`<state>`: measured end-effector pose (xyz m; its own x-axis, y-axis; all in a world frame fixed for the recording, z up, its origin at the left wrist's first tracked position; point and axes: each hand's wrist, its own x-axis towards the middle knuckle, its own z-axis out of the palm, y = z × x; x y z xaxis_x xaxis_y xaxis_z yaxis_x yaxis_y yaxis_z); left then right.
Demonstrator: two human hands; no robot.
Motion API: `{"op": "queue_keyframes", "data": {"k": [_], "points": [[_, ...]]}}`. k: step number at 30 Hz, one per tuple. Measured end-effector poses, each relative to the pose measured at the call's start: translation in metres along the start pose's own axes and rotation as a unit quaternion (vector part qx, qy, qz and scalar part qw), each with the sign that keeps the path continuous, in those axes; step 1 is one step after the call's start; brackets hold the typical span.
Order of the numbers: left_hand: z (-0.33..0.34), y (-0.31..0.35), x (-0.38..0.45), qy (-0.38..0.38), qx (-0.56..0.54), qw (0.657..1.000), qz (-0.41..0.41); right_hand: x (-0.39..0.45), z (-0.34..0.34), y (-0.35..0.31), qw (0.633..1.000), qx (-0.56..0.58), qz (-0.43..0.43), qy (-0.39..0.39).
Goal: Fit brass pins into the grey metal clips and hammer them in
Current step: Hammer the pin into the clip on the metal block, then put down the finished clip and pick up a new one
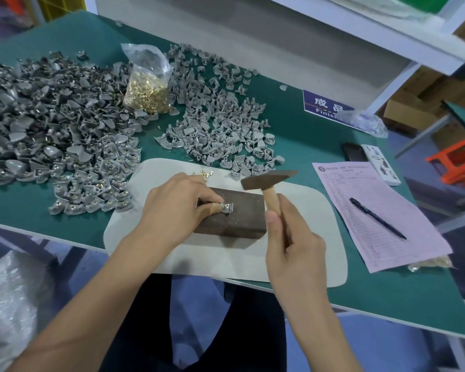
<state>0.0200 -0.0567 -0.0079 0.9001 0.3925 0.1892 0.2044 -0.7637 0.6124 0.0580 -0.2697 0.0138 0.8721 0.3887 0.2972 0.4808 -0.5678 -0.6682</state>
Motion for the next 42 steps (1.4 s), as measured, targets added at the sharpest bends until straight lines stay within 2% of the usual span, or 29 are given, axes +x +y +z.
{"op": "queue_keyframes", "data": {"k": [2, 3, 4, 7, 10, 12, 15, 17, 20, 22, 24, 28, 34, 37, 42], "points": [[0.000, -0.001, 0.000, -0.001, 0.004, 1.000, 0.003, 0.001, 0.002, 0.003, 0.995, -0.043, 0.019, -0.087], [-0.001, -0.001, 0.000, -0.004, 0.005, 1.000, 0.003, 0.002, 0.000, 0.006, 0.992, -0.061, 0.025, -0.107], [0.000, -0.001, 0.001, -0.006, 0.004, 1.000, 0.004, 0.004, -0.005, 0.009, 0.991, -0.075, 0.031, -0.103], [-0.001, -0.002, 0.002, -0.011, 0.005, 1.000, 0.002, 0.006, -0.013, 0.019, 0.994, -0.087, 0.064, -0.026], [0.000, -0.001, 0.000, -0.017, 0.014, 1.000, -0.002, 0.005, -0.013, 0.034, 0.970, -0.215, 0.110, 0.035], [0.002, -0.001, -0.006, -0.012, 0.003, 1.000, 0.002, 0.006, -0.013, 0.043, 0.954, -0.252, 0.156, 0.035], [0.005, -0.003, -0.021, 0.033, -0.093, 0.995, -0.008, 0.007, -0.008, 0.046, 0.930, -0.307, 0.201, 0.000], [0.006, -0.009, -0.032, 0.066, -0.143, 0.987, -0.021, 0.008, -0.002, 0.042, 0.931, -0.327, 0.157, 0.039], [0.003, -0.023, -0.044, 0.085, -0.153, 0.984, -0.040, 0.013, 0.018, 0.026, 0.977, -0.182, -0.003, 0.114], [-0.004, -0.033, -0.051, 0.091, -0.135, 0.985, -0.055, 0.016, 0.040, 0.007, 0.985, -0.093, -0.109, 0.093], [-0.013, -0.042, -0.059, 0.099, -0.113, 0.986, -0.067, 0.017, 0.065, -0.017, 0.983, -0.036, -0.174, 0.039], [-0.035, -0.067, -0.079, 0.112, -0.106, 0.985, -0.080, 0.016, 0.111, -0.054, 0.970, -0.052, -0.235, -0.032], [-0.051, -0.104, -0.104, 0.105, -0.081, 0.982, -0.133, 0.009, 0.157, -0.075, 0.959, -0.065, -0.256, -0.105], [-0.049, -0.111, -0.110, 0.128, -0.084, 0.976, -0.157, 0.005, 0.165, -0.079, 0.967, -0.109, -0.215, -0.086], [-0.052, -0.120, -0.113, 0.119, -0.069, 0.981, -0.137, 0.014, 0.171, -0.086, 0.975, -0.151, -0.155, -0.054]]}}
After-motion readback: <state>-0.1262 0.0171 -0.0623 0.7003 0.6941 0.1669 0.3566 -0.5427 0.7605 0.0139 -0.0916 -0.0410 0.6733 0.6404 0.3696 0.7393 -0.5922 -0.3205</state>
